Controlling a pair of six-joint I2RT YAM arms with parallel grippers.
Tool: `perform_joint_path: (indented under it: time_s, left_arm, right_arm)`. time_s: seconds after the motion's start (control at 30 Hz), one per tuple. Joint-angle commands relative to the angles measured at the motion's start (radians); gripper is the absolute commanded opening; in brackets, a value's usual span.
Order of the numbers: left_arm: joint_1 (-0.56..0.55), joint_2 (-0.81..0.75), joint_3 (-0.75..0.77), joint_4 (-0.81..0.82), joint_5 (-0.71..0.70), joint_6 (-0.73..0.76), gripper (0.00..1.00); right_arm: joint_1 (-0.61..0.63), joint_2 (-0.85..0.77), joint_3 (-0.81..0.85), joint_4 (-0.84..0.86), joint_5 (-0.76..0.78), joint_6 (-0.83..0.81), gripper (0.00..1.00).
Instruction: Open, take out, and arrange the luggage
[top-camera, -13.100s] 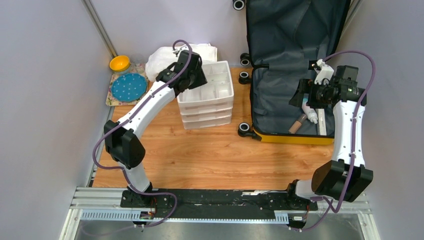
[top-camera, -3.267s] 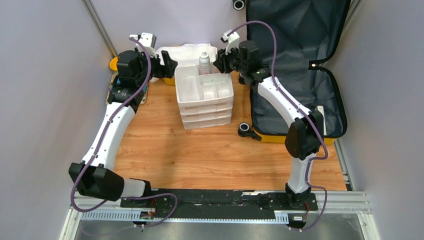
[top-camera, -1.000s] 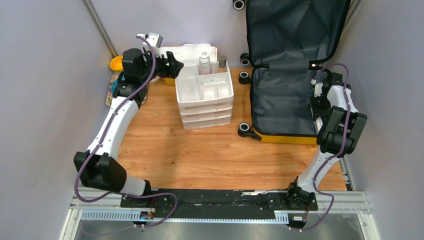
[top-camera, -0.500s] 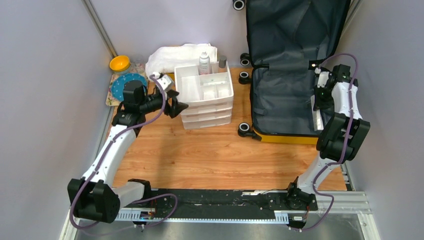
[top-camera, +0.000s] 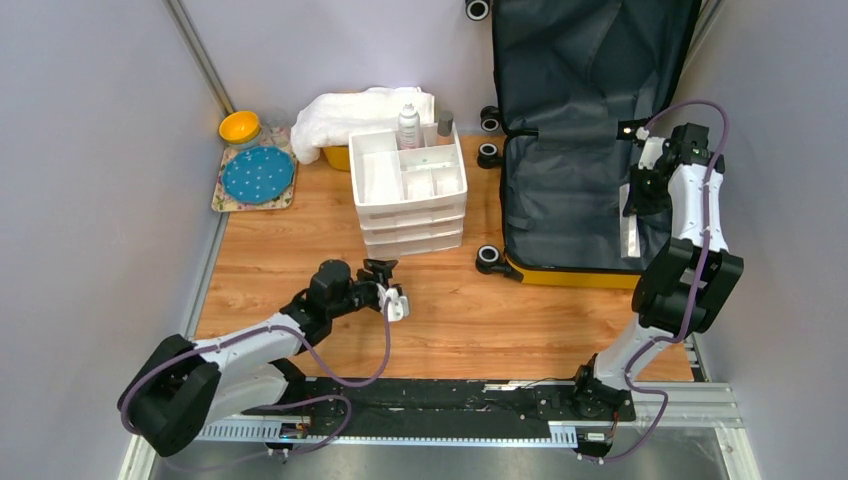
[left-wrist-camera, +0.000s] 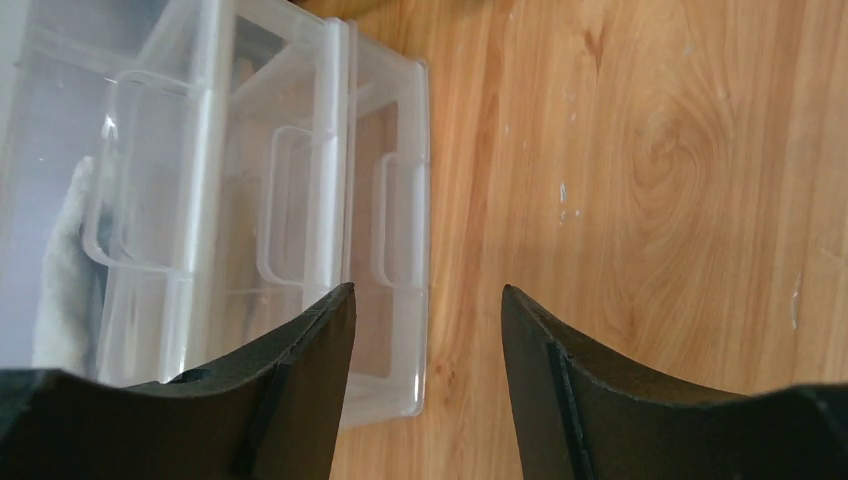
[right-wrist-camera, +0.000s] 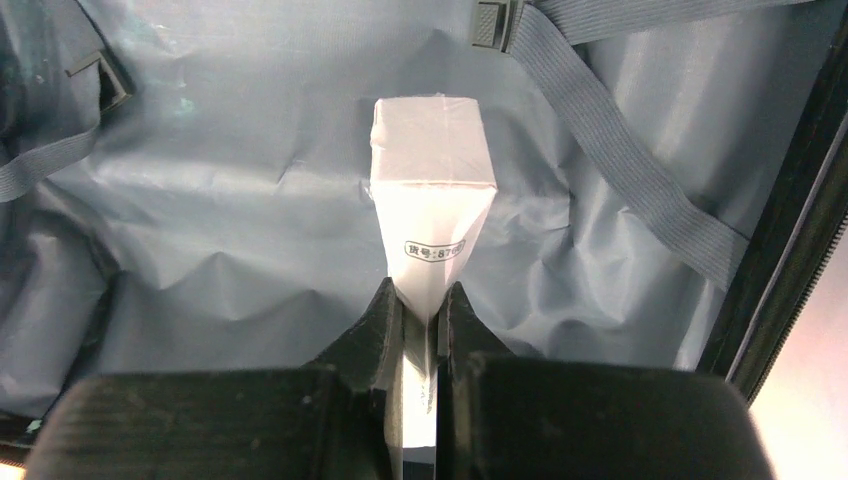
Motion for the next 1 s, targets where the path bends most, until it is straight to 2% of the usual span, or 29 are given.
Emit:
perform_joint_path:
  time_s: [0.0, 0.23, 0.4, 0.53, 0.97]
  left_arm:
    - [-0.054, 0.06, -0.104, 0.556, -0.144, 0.209, 0.63]
    - [-0.136, 0.251, -0.215, 1.008, -0.182, 0.414, 0.59]
    - [-0.145, 0.345, -0.187, 1.087, -0.228, 0.473, 0.58]
    - [-0.145, 0.461, -0.146, 1.226, -0.251, 0.516, 0.58]
    - [-0.14, 0.586, -0.028, 1.229, -0.306, 0.517, 0.58]
  right_arm:
    - [0.009, -0.092, -0.004, 0.001, -0.037, 0.044, 0.0]
    - [0.012, -0.143, -0.076, 0.018, -0.045, 0.057, 0.0]
    - [0.012, -0.155, -0.094, 0.02, -0.045, 0.06, 0.0]
    - [0.012, -0.158, -0.091, 0.014, -0.045, 0.063, 0.0]
    - [0.012, -0.151, -0.09, 0.007, -0.041, 0.069, 0.0]
